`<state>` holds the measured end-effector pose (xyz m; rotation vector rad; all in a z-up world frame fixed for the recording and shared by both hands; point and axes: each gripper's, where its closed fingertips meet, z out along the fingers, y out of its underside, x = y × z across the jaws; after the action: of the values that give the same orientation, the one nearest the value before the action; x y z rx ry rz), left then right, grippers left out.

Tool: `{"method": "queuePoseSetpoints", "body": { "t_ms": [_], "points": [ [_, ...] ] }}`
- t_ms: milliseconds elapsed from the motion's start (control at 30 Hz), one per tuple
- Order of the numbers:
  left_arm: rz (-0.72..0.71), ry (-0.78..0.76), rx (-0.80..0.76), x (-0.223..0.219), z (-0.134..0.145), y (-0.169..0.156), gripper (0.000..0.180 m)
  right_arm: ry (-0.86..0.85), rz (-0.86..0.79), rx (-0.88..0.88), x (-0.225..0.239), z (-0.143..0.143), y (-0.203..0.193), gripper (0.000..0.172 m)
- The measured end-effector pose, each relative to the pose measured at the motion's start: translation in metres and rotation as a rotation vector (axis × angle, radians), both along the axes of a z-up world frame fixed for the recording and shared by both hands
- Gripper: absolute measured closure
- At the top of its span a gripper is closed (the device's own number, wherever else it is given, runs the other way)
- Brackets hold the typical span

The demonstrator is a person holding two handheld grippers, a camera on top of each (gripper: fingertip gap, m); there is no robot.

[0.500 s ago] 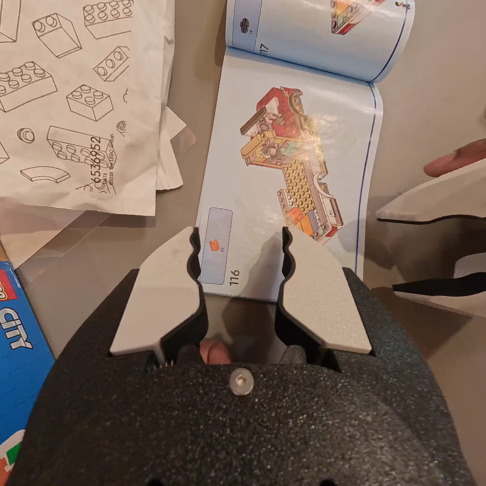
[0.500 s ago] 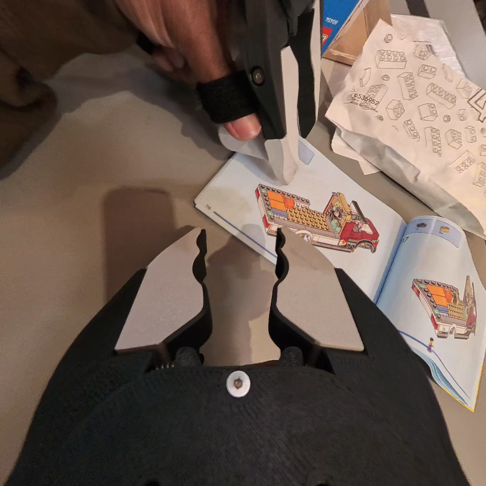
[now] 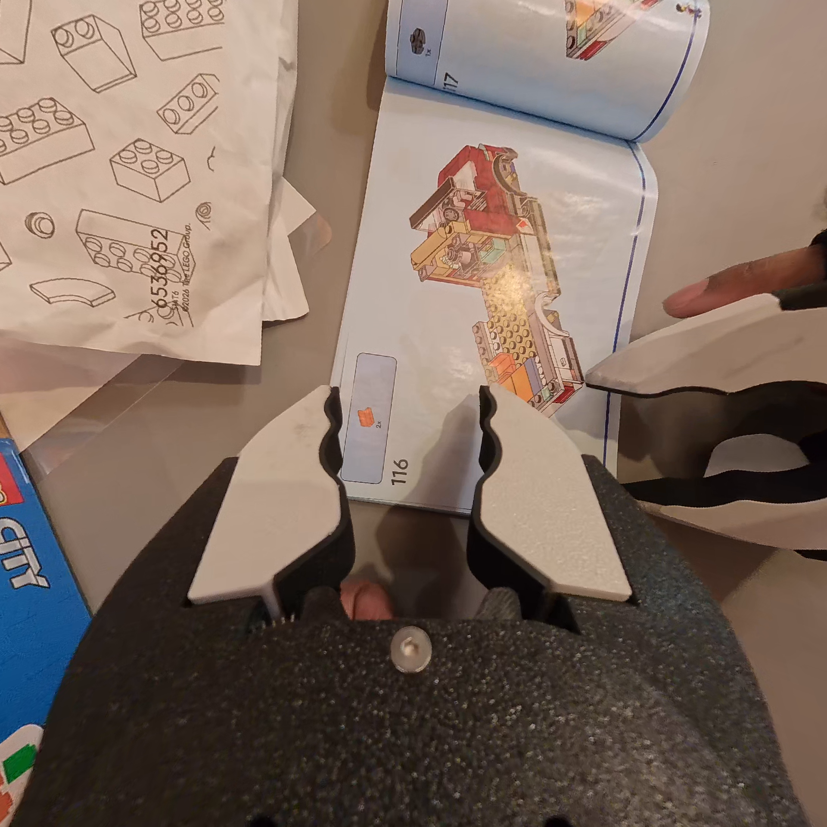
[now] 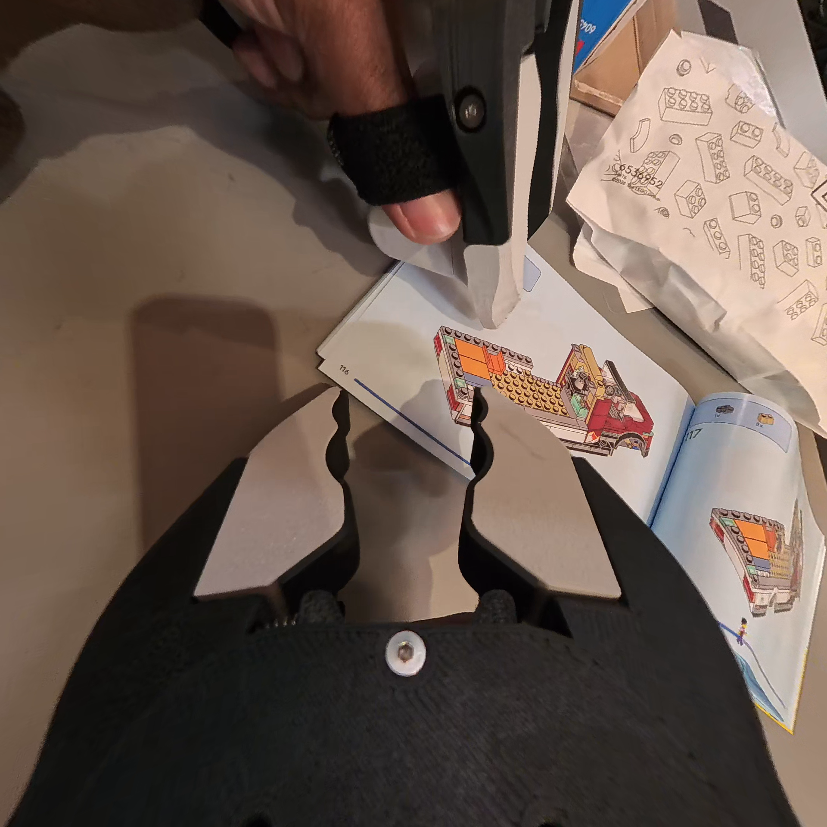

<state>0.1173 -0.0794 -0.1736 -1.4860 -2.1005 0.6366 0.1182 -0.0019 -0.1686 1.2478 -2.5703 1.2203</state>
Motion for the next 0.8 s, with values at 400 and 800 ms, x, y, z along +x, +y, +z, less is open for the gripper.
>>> {"method": "queuePoseSetpoints", "body": {
  "t_ms": [400,800],
  "points": [
    [0.013,0.009,0.012,-0.001,0.0,0.0,0.12,0.018,0.014,-0.03,0.002,0.002,-0.002,0.117],
    [0.027,0.028,0.034,-0.001,0.001,-0.001,0.122,-0.088,-0.063,-0.075,-0.01,0.016,-0.008,0.123]
  ]
}}
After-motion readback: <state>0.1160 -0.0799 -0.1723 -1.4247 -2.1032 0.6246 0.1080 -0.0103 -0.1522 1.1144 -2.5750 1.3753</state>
